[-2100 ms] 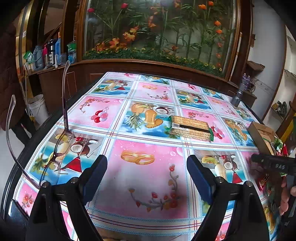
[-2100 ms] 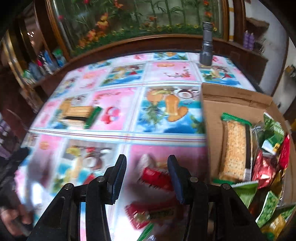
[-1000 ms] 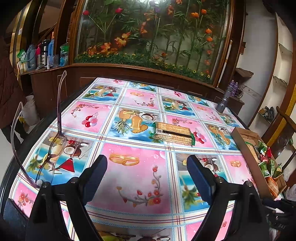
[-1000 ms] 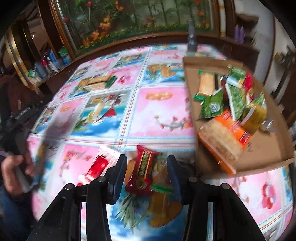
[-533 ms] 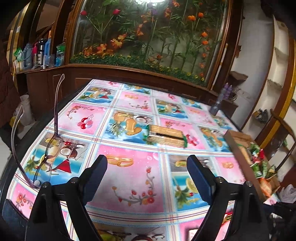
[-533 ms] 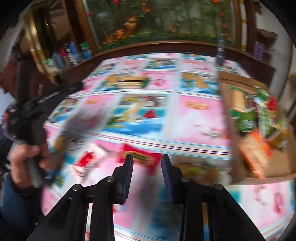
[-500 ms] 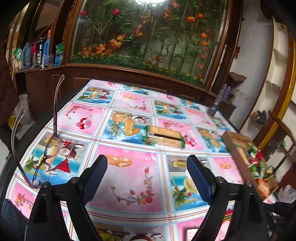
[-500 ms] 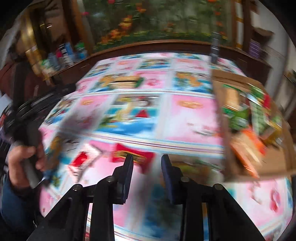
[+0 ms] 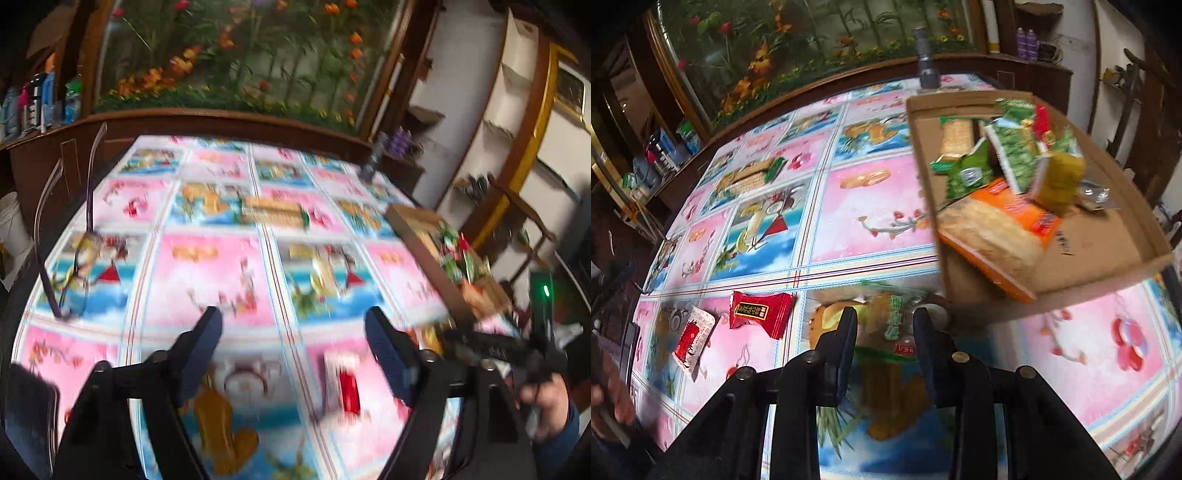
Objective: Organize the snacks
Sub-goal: 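Grasp the white-red packet with the left gripper while the right grasps a green-labelled packet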
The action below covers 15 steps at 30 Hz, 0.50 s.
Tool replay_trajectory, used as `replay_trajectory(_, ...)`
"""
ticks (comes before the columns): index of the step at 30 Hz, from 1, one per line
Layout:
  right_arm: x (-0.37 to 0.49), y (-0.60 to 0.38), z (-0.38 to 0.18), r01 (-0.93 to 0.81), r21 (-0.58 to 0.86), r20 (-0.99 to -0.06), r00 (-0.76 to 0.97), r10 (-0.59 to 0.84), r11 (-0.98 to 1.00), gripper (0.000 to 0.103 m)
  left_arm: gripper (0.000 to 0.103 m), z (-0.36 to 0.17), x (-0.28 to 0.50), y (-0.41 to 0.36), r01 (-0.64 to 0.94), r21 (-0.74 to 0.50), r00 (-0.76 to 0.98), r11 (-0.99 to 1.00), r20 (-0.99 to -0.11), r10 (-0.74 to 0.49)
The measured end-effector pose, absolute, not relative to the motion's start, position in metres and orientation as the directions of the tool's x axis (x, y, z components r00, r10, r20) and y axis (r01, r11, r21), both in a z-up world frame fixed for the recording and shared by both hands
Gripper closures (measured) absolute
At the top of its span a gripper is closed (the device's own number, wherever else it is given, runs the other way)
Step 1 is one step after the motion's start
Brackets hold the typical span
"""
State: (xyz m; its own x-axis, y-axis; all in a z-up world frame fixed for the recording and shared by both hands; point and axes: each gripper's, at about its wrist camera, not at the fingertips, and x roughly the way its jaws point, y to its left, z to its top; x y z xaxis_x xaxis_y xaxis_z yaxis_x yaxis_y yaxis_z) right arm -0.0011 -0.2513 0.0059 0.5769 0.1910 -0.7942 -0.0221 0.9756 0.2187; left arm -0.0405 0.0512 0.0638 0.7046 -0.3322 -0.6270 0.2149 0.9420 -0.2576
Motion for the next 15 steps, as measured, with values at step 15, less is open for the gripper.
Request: replay_trajectory(15,0.010,-0.218,0.016,-0.204,0.234,-0.731,0.607,0.311,0.950,0.073,0.071,0.012,-0.050,-0.014,0.331,-0.181,0.502,0.926,-0.798,-0.335)
